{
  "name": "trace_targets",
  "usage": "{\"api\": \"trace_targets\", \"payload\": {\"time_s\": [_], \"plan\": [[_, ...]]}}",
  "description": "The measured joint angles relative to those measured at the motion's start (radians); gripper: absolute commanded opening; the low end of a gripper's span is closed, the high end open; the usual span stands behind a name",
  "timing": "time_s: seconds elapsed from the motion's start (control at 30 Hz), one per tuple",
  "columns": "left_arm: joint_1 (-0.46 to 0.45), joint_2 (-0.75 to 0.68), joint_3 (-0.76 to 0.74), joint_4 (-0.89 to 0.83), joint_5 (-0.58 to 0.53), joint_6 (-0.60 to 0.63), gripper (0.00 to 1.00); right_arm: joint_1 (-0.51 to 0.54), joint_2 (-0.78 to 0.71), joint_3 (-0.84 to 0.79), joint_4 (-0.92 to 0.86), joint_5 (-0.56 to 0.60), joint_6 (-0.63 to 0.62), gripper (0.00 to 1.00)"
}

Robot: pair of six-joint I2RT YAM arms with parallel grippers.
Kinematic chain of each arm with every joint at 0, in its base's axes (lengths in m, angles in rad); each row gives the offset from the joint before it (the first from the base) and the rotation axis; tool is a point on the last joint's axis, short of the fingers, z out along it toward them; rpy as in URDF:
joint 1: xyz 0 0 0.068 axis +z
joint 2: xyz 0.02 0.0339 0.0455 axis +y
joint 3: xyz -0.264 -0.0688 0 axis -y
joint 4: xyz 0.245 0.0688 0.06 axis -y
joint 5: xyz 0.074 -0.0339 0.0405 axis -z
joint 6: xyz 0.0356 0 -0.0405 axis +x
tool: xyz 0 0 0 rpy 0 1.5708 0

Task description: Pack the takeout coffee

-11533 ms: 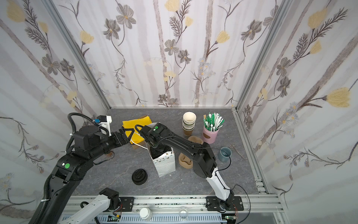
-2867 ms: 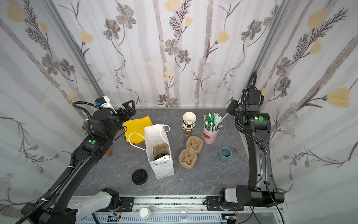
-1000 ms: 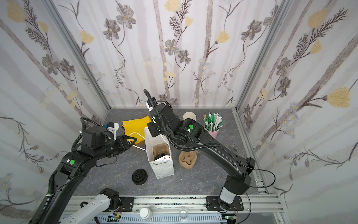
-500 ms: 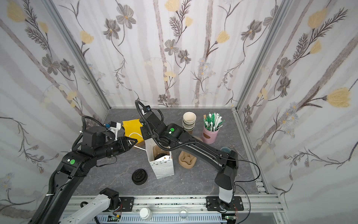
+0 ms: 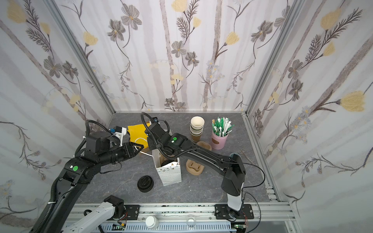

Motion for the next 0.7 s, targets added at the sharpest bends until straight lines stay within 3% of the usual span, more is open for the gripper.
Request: {"api": "trace_targets", "payload": {"time_s": [0.13,0.3,0.5,0.7], "plan": [[0.0,-0.001,0.0,0.0,-0.002,0.0,0.49,0.0,-0.011,0.023,0.0,-0.01,0.003,0.52],[0.0,-0.014,0.005,-0.006,-0.034,0.0,0.59,0.0,-0.067,0.054,0.0,-0.02,0.003,0.62],[0.0,-0.064,0.047,-0.01,-0.126,-0.008,0.69,0.001,-0.153,0.097,0.001,-0.058,-0.002,0.63],[0.0,-0.113,0.083,-0.007,-0.326,-0.053,0.7,0.0,-0.264,0.096,0.026,-0.078,-0.019,0.62]]}}
